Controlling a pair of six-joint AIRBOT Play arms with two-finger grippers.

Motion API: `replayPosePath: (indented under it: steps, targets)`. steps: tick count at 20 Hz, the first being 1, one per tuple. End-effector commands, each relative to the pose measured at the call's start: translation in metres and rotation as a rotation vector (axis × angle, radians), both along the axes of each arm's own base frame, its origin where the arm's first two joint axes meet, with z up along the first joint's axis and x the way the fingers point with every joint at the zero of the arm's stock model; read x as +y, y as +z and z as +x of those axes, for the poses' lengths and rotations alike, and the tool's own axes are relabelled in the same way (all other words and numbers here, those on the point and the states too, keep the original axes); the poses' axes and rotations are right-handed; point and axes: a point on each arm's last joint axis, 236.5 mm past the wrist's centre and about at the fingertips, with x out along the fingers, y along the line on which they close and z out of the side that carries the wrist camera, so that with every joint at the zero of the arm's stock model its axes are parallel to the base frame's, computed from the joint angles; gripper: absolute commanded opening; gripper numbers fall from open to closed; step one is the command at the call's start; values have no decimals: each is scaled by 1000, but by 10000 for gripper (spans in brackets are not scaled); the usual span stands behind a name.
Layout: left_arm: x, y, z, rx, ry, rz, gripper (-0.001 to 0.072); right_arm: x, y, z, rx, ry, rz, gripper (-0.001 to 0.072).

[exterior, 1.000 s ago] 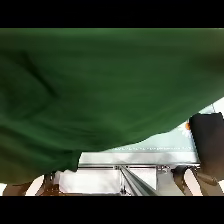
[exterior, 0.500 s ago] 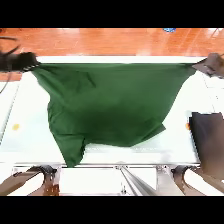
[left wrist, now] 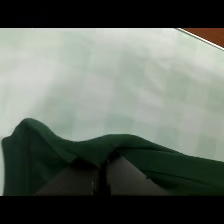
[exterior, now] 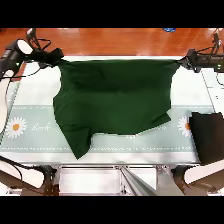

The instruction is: Fold the shirts.

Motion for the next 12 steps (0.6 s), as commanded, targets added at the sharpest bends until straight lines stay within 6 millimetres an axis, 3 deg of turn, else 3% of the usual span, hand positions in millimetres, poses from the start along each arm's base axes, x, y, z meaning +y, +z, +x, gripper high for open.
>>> replayPosePath:
  steps: [1, 5, 8, 10, 12]
  targets:
    - [-13, -19, 14, 21, 8, -92, 20, 7, -28, 18, 49, 13, 22, 18]
    - [-8, -22, 10, 43, 11, -96, 20, 31, -42, 27, 44, 37, -20, 18]
    - [-4, -27, -5, 110, -6, -108, 20, 31, -46, 23, 59, 51, -39, 18]
    - [-2, -23, -25, 154, -109, -106, 20, 29, -45, 7, 102, 93, -18, 18]
    - [-2, -22, -65, 249, -283, -85, 20, 26, -50, -29, 193, 200, -12, 18]
